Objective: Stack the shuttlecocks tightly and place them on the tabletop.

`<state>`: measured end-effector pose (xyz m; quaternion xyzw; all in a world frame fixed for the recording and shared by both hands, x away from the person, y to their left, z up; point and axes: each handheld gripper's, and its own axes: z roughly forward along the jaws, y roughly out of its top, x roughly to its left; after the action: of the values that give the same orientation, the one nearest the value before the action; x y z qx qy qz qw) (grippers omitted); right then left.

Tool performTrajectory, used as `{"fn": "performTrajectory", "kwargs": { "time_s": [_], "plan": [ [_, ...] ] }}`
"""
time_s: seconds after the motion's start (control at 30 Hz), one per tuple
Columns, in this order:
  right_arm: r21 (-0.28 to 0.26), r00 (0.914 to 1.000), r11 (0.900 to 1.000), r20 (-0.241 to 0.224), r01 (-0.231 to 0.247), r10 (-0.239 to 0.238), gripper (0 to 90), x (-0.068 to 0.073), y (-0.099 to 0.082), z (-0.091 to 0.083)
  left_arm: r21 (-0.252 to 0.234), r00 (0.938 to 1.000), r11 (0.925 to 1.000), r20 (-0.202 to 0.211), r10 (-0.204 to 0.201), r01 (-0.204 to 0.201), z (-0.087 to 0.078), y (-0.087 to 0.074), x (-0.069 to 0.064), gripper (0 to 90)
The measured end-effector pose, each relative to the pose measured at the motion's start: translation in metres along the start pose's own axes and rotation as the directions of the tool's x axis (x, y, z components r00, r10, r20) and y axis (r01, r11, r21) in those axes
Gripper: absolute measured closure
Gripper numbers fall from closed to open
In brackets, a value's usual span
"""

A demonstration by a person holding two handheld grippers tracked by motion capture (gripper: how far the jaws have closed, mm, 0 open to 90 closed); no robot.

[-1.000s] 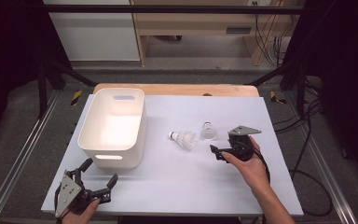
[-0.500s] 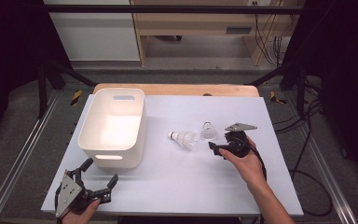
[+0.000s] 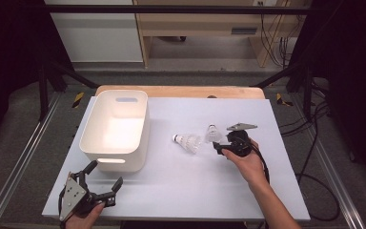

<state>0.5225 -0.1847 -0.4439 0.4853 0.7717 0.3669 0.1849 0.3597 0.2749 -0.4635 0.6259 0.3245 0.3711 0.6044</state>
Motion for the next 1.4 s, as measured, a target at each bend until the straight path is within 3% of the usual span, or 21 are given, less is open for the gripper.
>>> {"fn": "performTrajectory", "kwargs": {
  "time_s": [0.13,0.5,1.03,1.17,1.4],
  "plan": [
    [-0.004,0.9994,1.0,0.033,-0.007,0.007,40.8,-0.002,0.001,0.002,0.0,1.0,1.0,-0.005,0.0,0.0,-0.003,0.0,0.001,0.3],
    [-0.017,0.9978,0.9998,0.065,-0.01,0.011,53.8,-0.009,0.0,0.006,0.002,1.0,1.0,-0.005,0.0,0.0,-0.003,0.0,0.002,0.3],
    [-0.024,0.9971,0.9987,0.06,-0.045,0.047,65.5,-0.017,0.001,0.03,0.004,1.0,1.0,-0.004,0.0,0.0,-0.003,-0.001,0.002,0.4],
    [-0.033,0.9948,0.9957,0.052,-0.086,0.088,67.7,-0.02,0.002,0.035,0.004,1.0,1.0,-0.004,0.0,0.0,-0.003,-0.001,0.002,0.4],
    [-0.027,0.9943,0.996,0.062,-0.085,0.086,71.9,-0.022,0.003,0.043,0.004,1.0,1.0,-0.005,0.0,0.0,-0.003,-0.001,0.002,0.4]
  ]
}}
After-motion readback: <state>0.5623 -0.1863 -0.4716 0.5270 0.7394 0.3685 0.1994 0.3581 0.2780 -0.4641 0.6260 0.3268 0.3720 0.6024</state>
